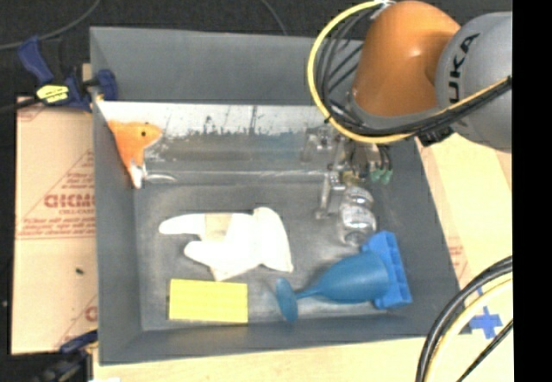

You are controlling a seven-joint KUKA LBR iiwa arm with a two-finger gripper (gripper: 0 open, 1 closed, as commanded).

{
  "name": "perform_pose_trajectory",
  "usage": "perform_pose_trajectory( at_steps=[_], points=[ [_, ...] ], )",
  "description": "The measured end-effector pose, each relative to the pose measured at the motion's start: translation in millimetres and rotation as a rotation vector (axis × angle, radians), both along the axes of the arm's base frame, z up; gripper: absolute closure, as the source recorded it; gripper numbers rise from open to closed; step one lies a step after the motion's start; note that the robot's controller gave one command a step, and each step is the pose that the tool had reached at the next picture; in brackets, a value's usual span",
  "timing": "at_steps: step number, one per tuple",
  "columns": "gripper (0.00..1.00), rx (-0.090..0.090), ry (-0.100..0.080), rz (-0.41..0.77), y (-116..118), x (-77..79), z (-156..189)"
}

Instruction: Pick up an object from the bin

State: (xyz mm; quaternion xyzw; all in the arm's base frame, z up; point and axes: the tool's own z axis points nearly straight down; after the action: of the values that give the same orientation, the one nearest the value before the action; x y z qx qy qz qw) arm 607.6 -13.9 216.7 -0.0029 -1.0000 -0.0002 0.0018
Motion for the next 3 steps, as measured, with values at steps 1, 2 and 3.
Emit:
perform_pose_trajectory(
  at_steps=[1, 2, 3],
  points=[
    [0.00, 0.000, -0.009, 0.000, -0.1, 1.4, 5.1],
    [0.00, 0.002, -0.010, -0.017, 17.5, 11.3, -89.3],
    [0.00, 0.002, -0.011, -0.082, 48.8, -15.3, -94.8]
  ],
)
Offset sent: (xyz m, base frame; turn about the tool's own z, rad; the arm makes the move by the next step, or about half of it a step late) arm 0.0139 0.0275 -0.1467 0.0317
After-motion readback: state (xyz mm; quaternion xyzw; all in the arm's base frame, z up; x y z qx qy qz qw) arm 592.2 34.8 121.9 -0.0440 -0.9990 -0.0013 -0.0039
